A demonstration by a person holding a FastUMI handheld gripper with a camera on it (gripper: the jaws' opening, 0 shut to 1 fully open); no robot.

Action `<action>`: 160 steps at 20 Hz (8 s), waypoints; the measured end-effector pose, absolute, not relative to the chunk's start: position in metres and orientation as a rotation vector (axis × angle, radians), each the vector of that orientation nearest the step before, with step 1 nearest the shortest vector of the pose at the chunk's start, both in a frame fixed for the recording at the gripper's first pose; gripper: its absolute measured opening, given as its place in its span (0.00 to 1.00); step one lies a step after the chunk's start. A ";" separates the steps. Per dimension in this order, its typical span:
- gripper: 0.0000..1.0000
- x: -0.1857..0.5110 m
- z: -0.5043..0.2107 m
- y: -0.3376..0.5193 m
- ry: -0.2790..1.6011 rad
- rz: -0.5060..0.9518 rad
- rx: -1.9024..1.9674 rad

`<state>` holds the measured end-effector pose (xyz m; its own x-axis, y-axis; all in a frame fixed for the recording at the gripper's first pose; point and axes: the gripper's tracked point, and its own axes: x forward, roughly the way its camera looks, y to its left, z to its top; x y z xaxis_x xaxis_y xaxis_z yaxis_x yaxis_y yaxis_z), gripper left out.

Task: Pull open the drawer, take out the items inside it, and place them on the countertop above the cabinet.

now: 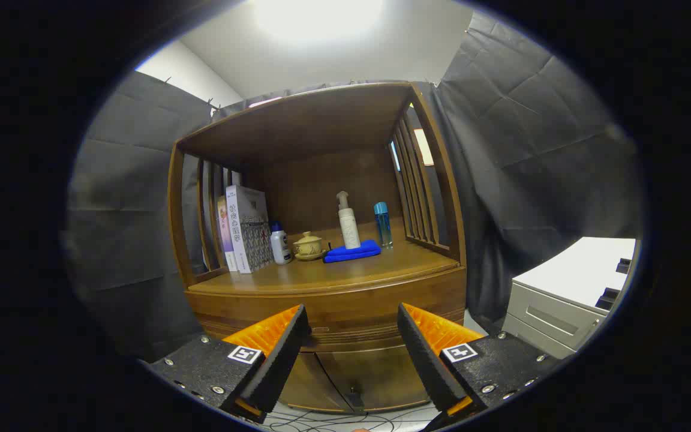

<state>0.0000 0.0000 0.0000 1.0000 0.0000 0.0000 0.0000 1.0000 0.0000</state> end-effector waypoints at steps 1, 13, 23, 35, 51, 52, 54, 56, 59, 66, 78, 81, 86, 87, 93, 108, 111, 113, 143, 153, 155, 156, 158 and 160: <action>0.94 0.000 -0.002 0.000 0.003 0.000 -0.006; 0.94 0.004 -0.012 0.010 0.009 0.025 -0.021; 0.94 0.028 -0.008 0.025 0.004 0.044 0.025; 0.94 0.082 -0.026 0.052 0.043 0.075 -0.055; 0.87 0.119 -0.120 0.079 0.263 0.109 -0.122; 0.77 0.120 -0.120 0.083 0.260 0.124 -0.113; 0.57 0.119 -0.123 0.090 0.258 0.139 -0.105; 0.44 0.120 -0.123 0.089 0.254 0.132 -0.113; 0.39 0.115 -0.123 0.089 0.261 0.131 -0.110; 0.39 0.089 -0.123 0.089 0.253 0.134 -0.129; 0.39 0.038 -0.125 0.090 0.252 0.155 -0.139; 0.39 0.024 -0.125 0.089 0.247 0.166 -0.135; 0.39 0.003 -0.126 0.090 0.228 0.174 -0.145; 0.39 -0.001 -0.127 0.090 0.227 0.179 -0.148; 0.39 -0.022 -0.133 0.089 0.235 0.204 -0.162; 0.94 -0.043 -0.089 0.092 0.108 0.302 -0.152; 0.94 -0.043 -0.055 0.096 0.033 0.324 -0.126; 0.94 -0.038 -0.036 0.092 -0.004 0.320 -0.116; 0.93 0.113 -0.106 0.101 0.679 0.300 -0.149; 0.59 0.118 -0.117 0.095 0.718 0.292 -0.150; 0.39 0.119 -0.117 0.094 0.703 0.290 -0.153; 0.37 0.120 -0.115 0.095 0.685 0.294 -0.133; 0.25 0.118 -0.115 0.095 0.672 0.292 -0.088; 0.23 0.119 -0.112 0.095 0.639 0.297 -0.089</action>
